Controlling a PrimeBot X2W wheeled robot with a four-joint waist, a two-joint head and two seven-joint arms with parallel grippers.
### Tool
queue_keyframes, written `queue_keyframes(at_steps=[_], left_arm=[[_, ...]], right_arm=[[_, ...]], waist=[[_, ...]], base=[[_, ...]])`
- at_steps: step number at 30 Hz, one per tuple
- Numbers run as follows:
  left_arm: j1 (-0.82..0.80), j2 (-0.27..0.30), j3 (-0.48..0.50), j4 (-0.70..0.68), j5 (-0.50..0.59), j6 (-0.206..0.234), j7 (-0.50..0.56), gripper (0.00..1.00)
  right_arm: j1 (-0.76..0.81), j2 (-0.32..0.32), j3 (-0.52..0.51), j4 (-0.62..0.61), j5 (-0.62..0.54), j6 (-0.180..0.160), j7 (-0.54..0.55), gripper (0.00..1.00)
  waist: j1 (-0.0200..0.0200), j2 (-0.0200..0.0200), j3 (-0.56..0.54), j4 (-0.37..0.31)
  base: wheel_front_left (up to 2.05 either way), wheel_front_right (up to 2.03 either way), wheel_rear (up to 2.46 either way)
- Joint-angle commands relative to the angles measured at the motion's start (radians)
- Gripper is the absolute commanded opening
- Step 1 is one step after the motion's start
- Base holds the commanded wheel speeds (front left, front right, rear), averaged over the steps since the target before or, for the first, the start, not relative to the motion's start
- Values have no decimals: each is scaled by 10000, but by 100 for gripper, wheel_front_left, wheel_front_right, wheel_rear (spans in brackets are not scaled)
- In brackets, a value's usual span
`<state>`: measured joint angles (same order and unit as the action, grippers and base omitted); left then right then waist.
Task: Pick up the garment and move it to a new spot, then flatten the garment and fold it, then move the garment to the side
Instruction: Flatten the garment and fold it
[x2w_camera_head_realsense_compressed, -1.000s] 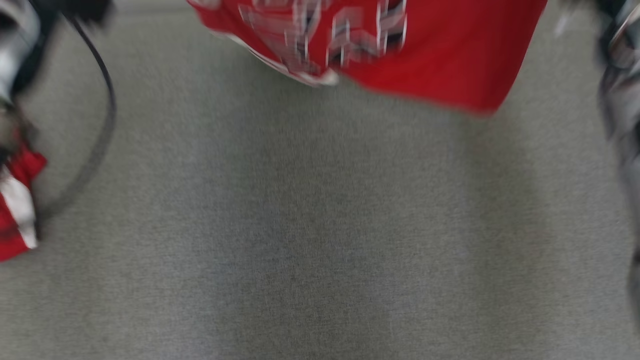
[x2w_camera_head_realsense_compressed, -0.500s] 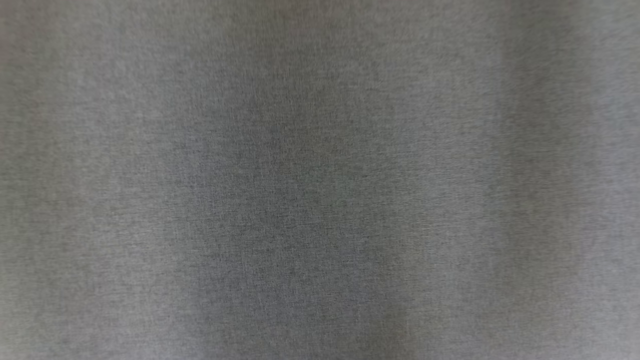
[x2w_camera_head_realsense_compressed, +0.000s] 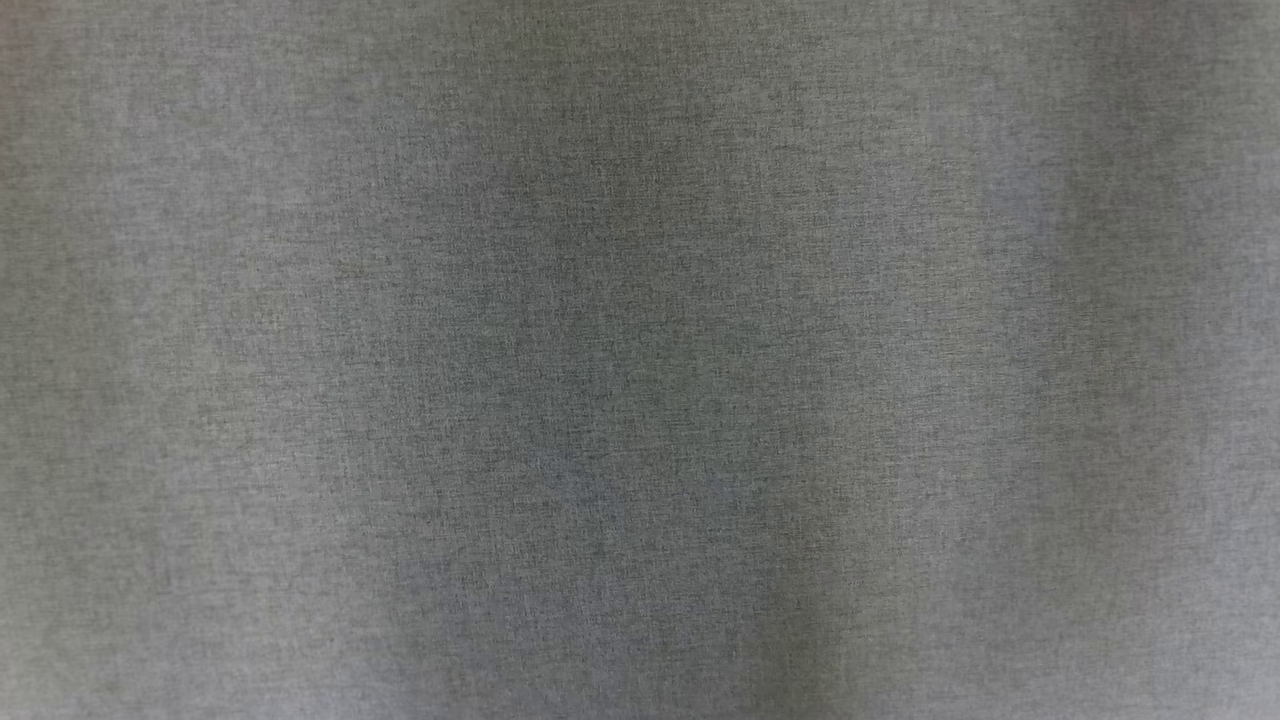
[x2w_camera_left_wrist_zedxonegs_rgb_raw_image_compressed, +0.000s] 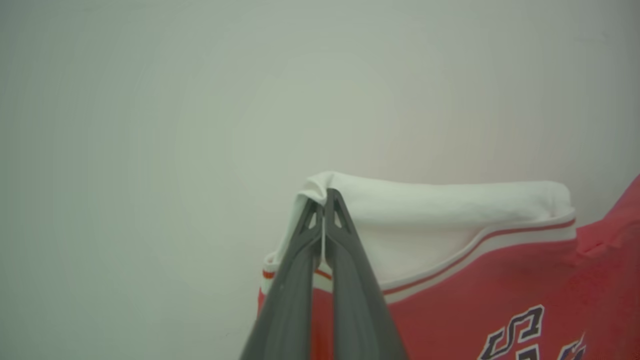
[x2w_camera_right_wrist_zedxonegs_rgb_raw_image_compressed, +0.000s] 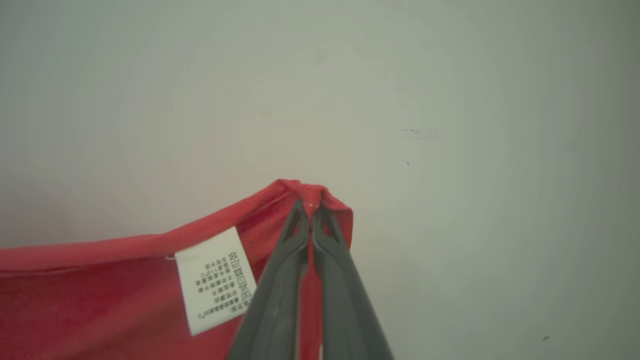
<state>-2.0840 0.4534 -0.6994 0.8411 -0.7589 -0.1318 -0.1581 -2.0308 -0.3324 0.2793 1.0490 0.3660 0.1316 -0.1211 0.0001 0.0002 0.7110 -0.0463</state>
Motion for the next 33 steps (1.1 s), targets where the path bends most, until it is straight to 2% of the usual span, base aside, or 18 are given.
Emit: queue_keyframes(at_steps=[1, 8, 17, 25, 33], left_arm=[[-165, 23, -99, 91, -186, 24, -117, 0], [-539, -6, -481, 450, -299, 24, -245, 0], [-1412, -419, -864, 1235, -545, 24, -199, 0], [-1808, -544, -1310, 1631, -805, 24, -351, 0], [-1429, -527, -1622, 1633, -1268, 24, -654, 0]], right_arm=[[-156, 72, 39, 132, -98, -19, -137, 0], [-410, 149, -64, 695, -402, -19, -435, 0], [-841, 350, -449, 1352, -710, -19, -707, 0], [-1036, 542, -630, 1691, -992, -19, -887, 0], [-701, 727, -876, 1779, -835, -19, -1105, 0]], waist=[[-1, -2, -17, -17], [-1, -2, -97, -83], [-1, -2, -82, -215], [-1, -2, -20, -306], [-1, -2, 43, -301]], base=[[0, 0, 0], [0, 0, 0], [0, 0, 0], [0, 0, 0], [0, 0, 0]])
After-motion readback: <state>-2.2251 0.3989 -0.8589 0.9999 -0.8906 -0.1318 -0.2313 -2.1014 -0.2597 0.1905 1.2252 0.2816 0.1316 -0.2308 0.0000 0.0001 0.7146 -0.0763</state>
